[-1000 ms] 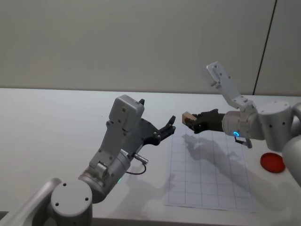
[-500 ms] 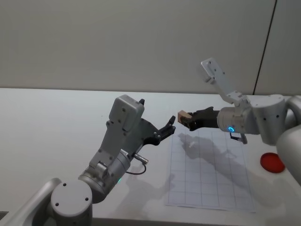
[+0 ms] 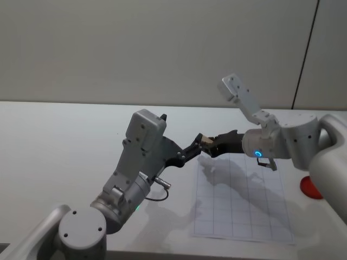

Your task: Use the one hand to pick up the stamp and affix it onto the A4 paper.

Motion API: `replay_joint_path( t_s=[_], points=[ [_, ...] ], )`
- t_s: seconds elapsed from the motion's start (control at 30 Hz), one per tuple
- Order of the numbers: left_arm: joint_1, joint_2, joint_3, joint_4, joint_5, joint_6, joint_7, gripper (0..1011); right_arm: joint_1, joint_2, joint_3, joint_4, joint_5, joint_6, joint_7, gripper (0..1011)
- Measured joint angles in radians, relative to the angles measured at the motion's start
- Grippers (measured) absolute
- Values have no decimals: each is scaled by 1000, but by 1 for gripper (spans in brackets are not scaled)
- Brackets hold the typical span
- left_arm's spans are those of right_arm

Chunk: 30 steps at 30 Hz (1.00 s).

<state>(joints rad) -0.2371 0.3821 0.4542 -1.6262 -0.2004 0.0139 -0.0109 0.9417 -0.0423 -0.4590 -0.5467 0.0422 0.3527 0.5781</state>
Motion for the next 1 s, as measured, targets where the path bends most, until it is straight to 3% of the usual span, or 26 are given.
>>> replay_joint_path(
  t_s=[0.37, 1.0],
  points=[
    [0, 0, 0, 0, 0, 0, 0, 1002, 14, -8, -11, 63, -12, -43, 0, 216],
    [0, 0, 0, 0, 0, 0, 0, 1002, 21, 1, -8, 106, -50, -68, 7, 216]
  ],
)
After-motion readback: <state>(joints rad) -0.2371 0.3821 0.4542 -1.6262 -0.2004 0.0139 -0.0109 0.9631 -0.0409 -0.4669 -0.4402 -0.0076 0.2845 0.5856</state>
